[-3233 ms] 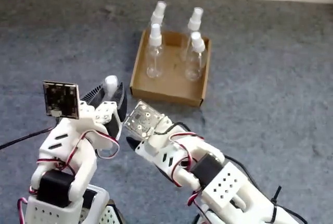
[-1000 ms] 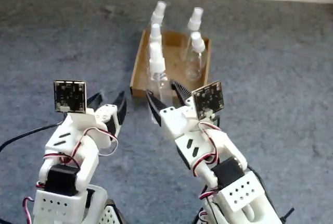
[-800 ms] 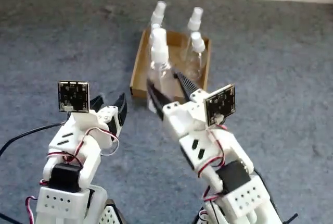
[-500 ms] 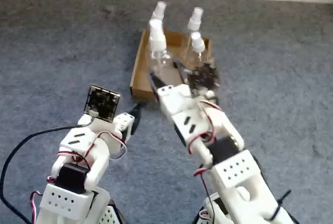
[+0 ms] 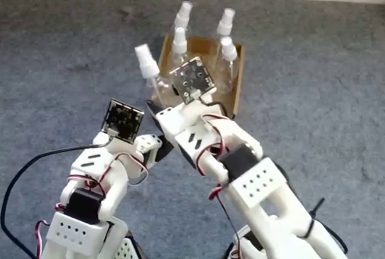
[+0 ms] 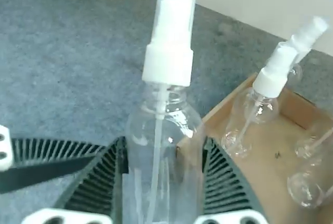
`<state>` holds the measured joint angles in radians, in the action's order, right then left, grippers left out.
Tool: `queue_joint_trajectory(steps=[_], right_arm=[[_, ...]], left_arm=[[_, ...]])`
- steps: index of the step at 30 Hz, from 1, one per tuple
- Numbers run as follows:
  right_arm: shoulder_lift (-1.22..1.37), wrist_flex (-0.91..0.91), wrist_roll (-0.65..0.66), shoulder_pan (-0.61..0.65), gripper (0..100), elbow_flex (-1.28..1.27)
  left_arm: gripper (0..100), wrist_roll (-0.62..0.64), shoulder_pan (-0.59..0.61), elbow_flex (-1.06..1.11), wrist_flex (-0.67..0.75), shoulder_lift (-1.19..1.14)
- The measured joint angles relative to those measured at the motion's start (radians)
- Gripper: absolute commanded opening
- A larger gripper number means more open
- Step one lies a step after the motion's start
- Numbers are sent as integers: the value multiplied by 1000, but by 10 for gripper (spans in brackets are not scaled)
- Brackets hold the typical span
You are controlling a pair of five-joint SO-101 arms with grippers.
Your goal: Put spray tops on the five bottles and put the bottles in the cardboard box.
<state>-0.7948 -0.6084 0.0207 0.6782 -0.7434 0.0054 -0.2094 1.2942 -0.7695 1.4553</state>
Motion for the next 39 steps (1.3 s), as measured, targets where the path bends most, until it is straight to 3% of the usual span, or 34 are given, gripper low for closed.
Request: queue_joint_trajectory(steps=[6, 19, 24, 29, 35, 39], right_arm=[[-124, -152, 3, 0, 3, 15], [-207, -219, 2, -34, 3, 15], [-190, -161, 51, -187, 3, 28], [-92, -157, 61, -213, 3, 86], [104, 52, 61, -305, 3, 160], [212, 204, 64, -318, 3, 144]], left_arm=[[315, -3, 0, 0, 3, 2], [315, -8, 0, 0, 3, 0], [315, -9, 14, 0, 3, 0], [311, -9, 60, 0, 11, 0], [114, -9, 173, 0, 11, 0], [89, -9, 236, 26, 15, 0]])
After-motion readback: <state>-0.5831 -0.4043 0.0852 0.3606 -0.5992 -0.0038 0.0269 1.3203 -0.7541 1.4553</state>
